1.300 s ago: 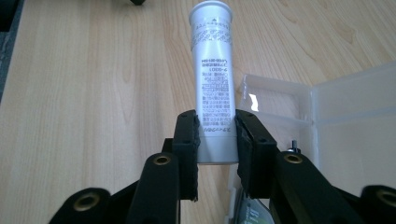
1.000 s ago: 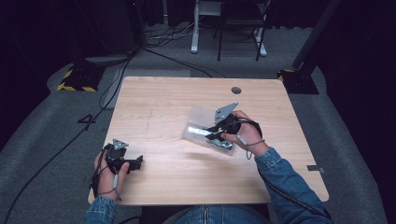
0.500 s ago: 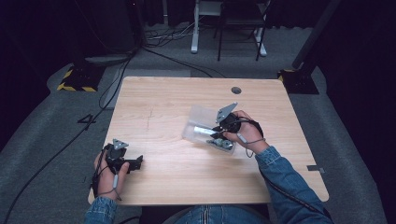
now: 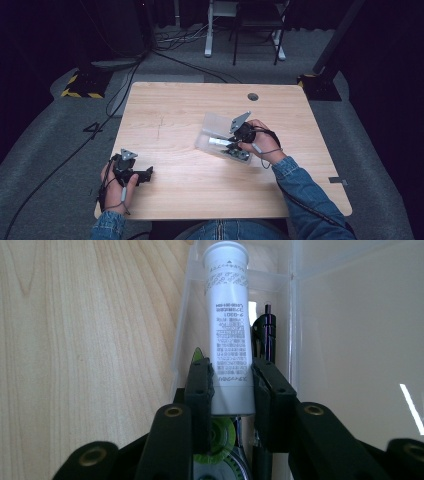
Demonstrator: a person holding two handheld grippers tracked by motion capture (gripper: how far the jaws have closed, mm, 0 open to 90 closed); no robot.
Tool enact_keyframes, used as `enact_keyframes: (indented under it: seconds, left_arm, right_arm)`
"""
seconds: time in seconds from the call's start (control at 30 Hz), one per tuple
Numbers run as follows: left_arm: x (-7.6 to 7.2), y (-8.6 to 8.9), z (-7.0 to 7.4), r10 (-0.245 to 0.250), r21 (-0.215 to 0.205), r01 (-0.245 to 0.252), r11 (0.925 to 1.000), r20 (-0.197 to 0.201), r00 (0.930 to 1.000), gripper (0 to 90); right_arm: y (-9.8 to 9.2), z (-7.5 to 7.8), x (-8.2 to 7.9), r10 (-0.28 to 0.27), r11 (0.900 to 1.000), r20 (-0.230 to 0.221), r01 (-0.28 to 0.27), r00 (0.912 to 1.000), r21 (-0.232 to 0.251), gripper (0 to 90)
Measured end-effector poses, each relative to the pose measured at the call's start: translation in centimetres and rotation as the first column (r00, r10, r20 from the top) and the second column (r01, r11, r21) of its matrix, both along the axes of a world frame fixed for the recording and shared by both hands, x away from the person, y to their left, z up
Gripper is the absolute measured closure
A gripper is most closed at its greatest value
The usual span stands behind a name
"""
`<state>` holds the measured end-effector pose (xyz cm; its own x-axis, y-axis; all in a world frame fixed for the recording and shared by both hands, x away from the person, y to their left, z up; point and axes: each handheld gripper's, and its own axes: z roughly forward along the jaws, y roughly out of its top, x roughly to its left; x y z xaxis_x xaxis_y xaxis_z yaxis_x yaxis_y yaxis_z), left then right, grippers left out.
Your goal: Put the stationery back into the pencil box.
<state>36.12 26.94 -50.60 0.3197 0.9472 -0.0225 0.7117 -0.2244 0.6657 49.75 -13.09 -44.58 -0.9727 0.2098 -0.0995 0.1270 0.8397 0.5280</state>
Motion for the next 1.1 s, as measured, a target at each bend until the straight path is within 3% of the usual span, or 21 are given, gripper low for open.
enact_keyframes:
  seconds: [0.5,0.93,1.1]
  left_arm:
    - [0.0,0.0,0.0,-0.001,0.001,0.001,1.0,0.0,1.0,0.1]
    - [0.0,0.0,0.0,-0.001,0.0,0.001,1.0,0.0,1.0,0.1]
    - [0.0,0.0,0.0,0.0,-0.001,0.0,1.0,0.0,1.0,0.1]
  right_arm:
    - [0.5,-0.9,0.3,0.013,1.0,-0.037,-0.013,0.9992,-0.015,71.8]
    - [0.4,-1.4,0.8,-0.007,1.0,-0.031,0.008,0.9995,0.025,71.0]
    - [0.2,-1.4,0.9,-0.017,0.998,-0.03,0.019,0.9994,0.054,66.9]
